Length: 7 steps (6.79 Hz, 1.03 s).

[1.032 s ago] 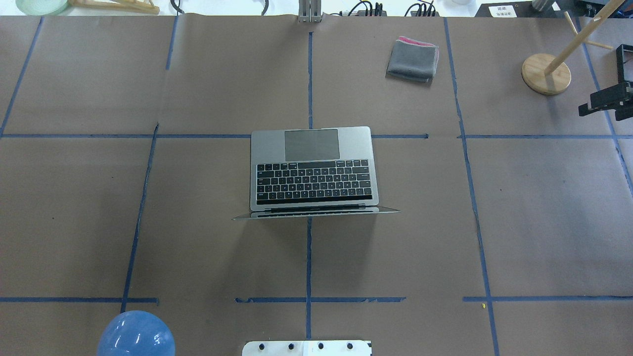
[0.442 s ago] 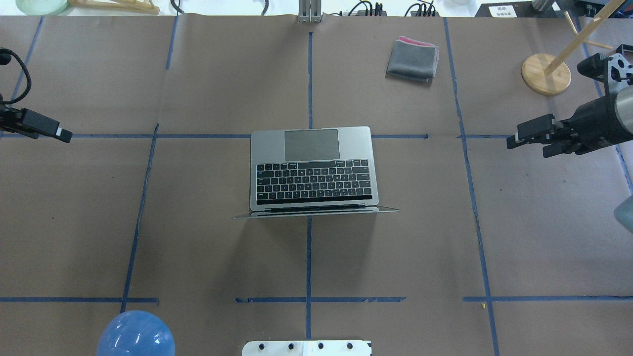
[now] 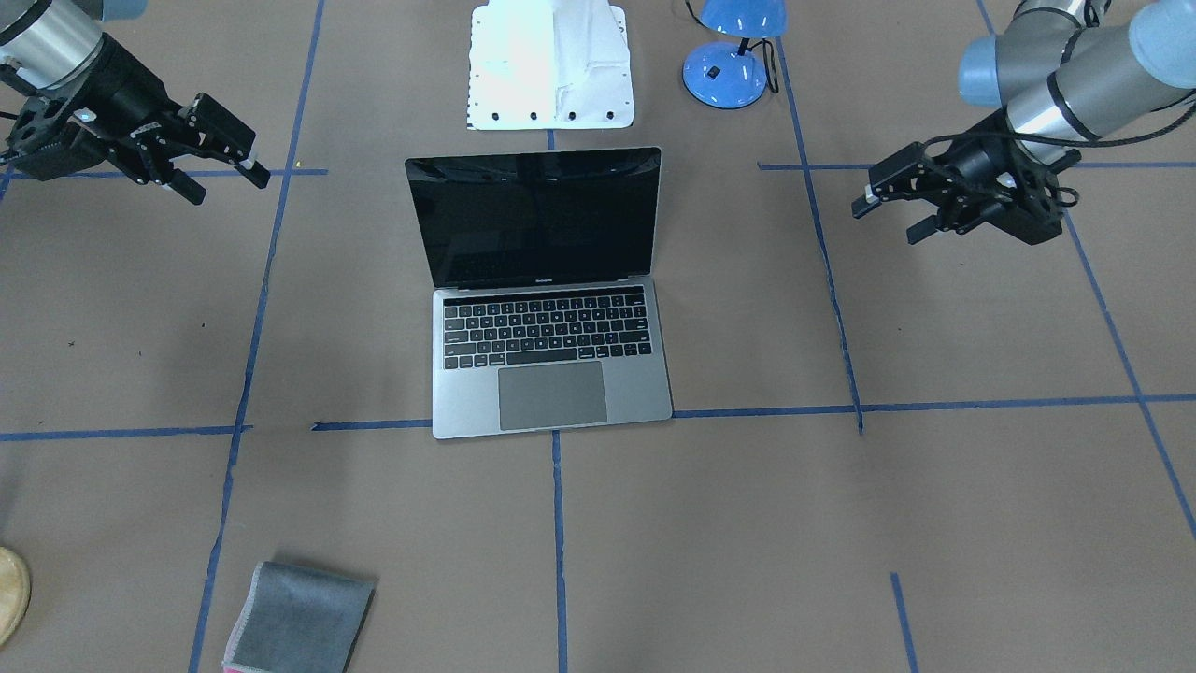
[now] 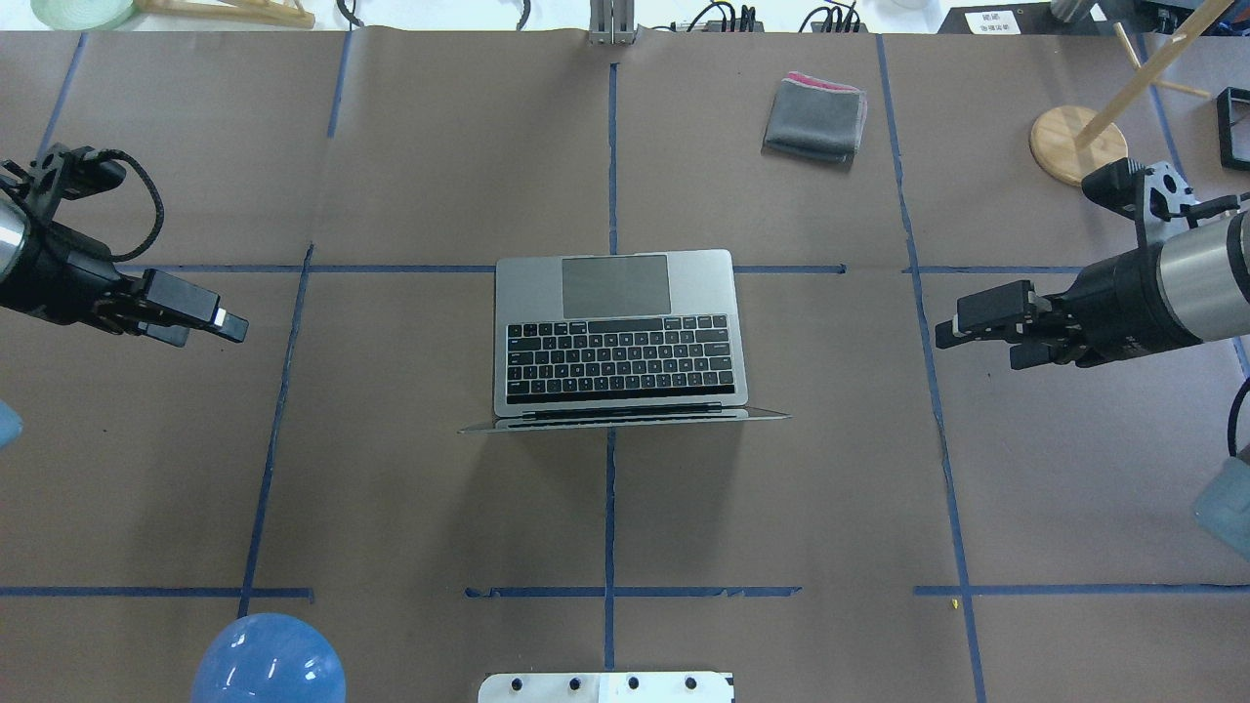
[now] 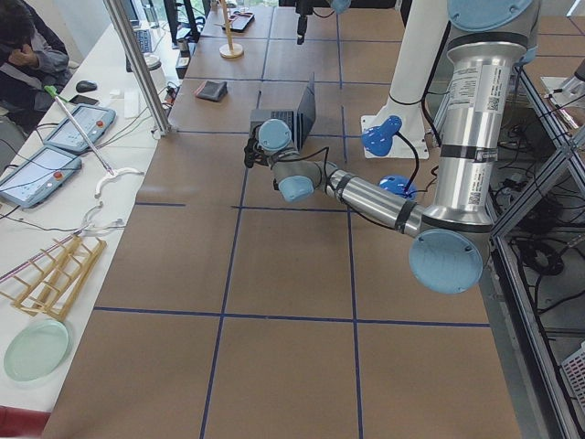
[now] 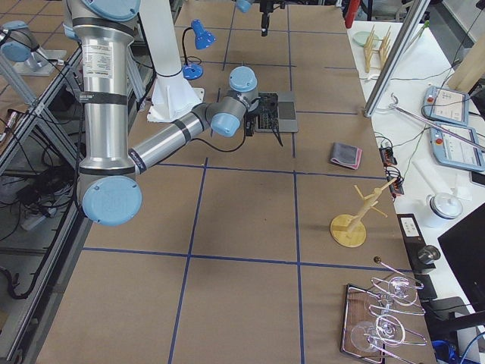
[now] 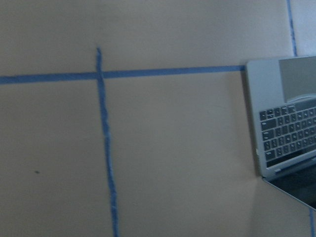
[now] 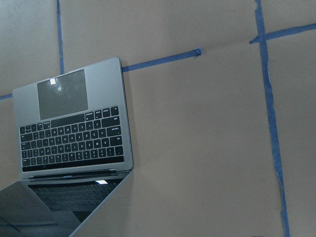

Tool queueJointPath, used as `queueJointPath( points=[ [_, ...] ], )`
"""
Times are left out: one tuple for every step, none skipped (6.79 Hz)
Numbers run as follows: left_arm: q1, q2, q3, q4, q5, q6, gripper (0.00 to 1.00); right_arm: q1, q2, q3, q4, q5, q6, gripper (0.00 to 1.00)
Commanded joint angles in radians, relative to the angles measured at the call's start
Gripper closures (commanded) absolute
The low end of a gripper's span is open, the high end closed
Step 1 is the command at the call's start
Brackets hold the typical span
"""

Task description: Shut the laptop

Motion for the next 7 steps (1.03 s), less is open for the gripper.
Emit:
queueJointPath(
  points=[
    [0.100, -0.044, -0.044, -0.008, 0.011, -0.126, 0.03, -0.148, -0.033, 0.079, 0.000, -0.147, 0.114, 0.11],
    [0.107, -0.047, -0.054, -0.008, 0.010, -0.135, 0.31, -0.255, -0.033, 0.080, 0.000, -0.268, 0.152, 0.32],
    [0.133, -0.052, -0.055, -0.008, 0.010, -0.137, 0.60, -0.314, -0.033, 0.080, 0.000, -0.318, 0.160, 0.59],
    [0.143, -0.058, -0.055, -0.008, 0.010, -0.139, 0.85, -0.360, -0.033, 0.080, 0.000, -0.361, 0.161, 0.70],
    [0.171, -0.076, -0.054, -0.008, 0.011, -0.151, 0.96, -0.406, -0.029, 0.080, 0.000, -0.411, 0.168, 0.86],
    [0.194, -0.093, -0.054, -0.008, 0.013, -0.161, 0.97, -0.438, -0.021, 0.082, 0.000, -0.445, 0.183, 0.97],
    [0.231, -0.113, -0.054, -0.008, 0.014, -0.178, 0.97, -0.483, -0.021, 0.082, 0.000, -0.485, 0.217, 0.98]
  ],
)
